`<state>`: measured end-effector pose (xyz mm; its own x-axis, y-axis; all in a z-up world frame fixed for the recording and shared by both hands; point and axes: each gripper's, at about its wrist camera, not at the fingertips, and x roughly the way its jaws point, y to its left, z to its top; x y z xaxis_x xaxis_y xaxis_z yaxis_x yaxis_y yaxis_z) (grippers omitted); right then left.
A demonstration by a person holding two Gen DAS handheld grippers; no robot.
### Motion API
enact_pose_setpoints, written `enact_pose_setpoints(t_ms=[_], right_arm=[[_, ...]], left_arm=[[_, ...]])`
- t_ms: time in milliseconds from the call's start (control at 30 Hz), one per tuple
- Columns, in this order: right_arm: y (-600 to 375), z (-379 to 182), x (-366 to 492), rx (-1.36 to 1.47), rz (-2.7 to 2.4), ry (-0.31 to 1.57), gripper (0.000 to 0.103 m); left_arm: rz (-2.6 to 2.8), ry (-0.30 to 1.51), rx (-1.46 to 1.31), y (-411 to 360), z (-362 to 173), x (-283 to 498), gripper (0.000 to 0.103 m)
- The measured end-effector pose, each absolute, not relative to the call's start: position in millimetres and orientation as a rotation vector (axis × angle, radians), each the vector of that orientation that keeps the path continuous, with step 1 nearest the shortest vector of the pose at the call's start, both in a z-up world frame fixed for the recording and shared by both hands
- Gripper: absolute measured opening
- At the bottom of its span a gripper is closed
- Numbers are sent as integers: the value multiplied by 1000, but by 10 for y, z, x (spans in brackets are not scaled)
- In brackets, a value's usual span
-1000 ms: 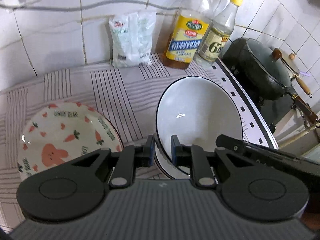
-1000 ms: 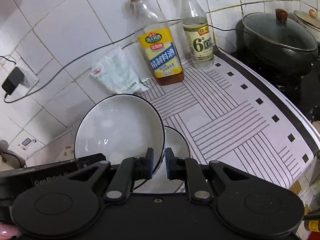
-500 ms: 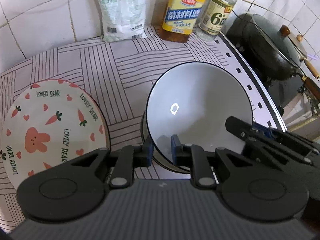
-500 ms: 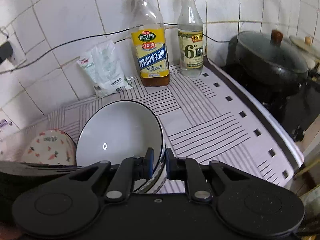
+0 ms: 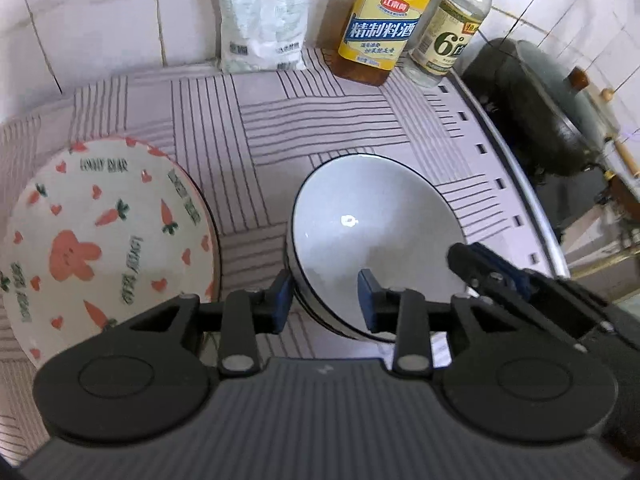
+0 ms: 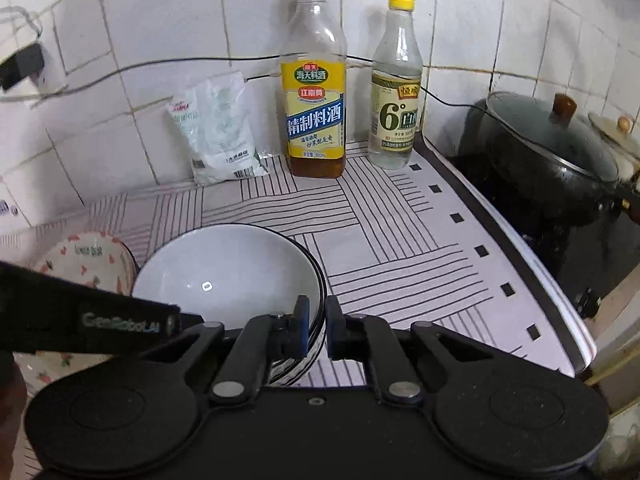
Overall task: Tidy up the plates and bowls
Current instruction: 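Grasp the rim of the three-bowl stack with both grippers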
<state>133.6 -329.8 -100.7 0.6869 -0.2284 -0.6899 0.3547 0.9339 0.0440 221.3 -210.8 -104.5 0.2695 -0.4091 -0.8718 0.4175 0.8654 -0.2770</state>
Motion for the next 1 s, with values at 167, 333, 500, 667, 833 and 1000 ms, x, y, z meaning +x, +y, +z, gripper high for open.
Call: enact_pose_setpoints(t_ms=[167, 333, 500, 667, 833, 1000], right_arm=[[-3309, -913, 1197, 217, -282, 724, 14], [-3301, -836, 984, 242, -210, 710, 16], [-3183, -843, 799, 193, -134, 695, 28], [-3049, -917, 726, 118, -54, 685, 48], [-2997, -1168, 736, 89, -14, 701, 64], [-3023, -1579, 854, 65, -30, 696, 74]], left_arm=[[-577, 1170, -46, -1939, -895, 2191, 33], [-610, 1167, -92, -1763, -798, 2108, 34], [-620, 1148, -151, -1590, -792, 2040, 33], [-651, 1130, -229, -1468, -821, 1976, 33], [-698, 1097, -292, -1391, -842, 1934, 35], [-744, 1093, -369, -1329, -954, 1983, 45]])
